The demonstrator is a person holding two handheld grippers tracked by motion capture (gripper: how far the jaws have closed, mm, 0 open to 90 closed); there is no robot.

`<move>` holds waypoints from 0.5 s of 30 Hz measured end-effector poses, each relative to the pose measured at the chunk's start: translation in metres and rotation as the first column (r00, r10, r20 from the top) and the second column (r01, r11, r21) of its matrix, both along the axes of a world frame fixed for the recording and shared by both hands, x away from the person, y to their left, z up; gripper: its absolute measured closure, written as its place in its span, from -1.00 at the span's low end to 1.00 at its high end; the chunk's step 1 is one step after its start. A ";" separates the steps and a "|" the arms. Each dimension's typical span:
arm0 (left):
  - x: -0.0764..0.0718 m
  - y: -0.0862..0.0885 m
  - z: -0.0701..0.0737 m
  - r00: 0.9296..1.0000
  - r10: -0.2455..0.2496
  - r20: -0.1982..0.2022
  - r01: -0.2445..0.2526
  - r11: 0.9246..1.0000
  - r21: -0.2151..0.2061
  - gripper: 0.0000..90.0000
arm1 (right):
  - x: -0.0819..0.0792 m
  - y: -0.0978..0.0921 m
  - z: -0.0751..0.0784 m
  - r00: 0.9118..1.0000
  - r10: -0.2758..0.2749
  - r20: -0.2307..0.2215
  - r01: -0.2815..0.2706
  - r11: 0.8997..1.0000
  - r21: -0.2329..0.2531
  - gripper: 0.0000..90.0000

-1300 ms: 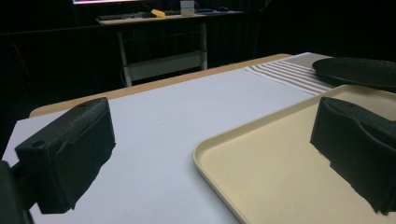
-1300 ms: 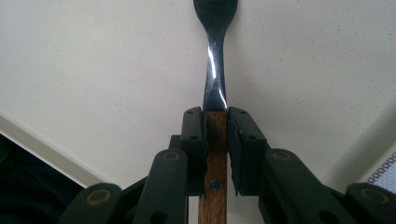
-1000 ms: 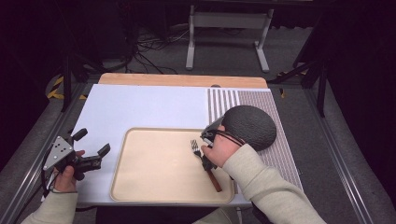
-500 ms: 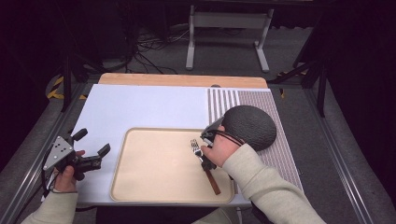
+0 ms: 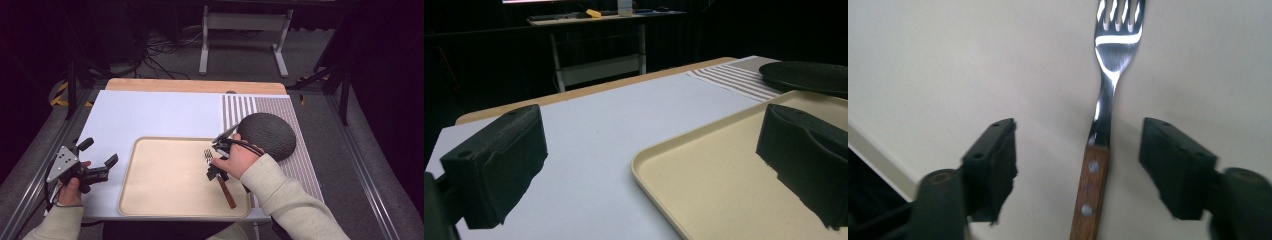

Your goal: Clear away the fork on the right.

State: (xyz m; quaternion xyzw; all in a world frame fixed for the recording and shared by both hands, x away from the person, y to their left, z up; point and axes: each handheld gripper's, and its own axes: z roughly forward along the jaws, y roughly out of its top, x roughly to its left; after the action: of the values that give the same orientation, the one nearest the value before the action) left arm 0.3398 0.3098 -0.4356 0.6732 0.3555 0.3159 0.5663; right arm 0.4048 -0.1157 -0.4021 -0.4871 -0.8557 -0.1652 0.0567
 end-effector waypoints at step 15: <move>0.000 0.000 0.001 1.000 0.000 0.003 0.000 1.000 0.000 -0.99 | 0.001 0.008 0.007 0.911 0.317 0.265 -0.327 0.945 -0.007 -0.80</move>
State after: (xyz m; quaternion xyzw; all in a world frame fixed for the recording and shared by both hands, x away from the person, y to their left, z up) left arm 0.3395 0.3102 -0.4349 0.6727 0.3547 0.3167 0.5669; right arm 0.4063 -0.1075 -0.3949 -0.3122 -0.9209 -0.2323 -0.0215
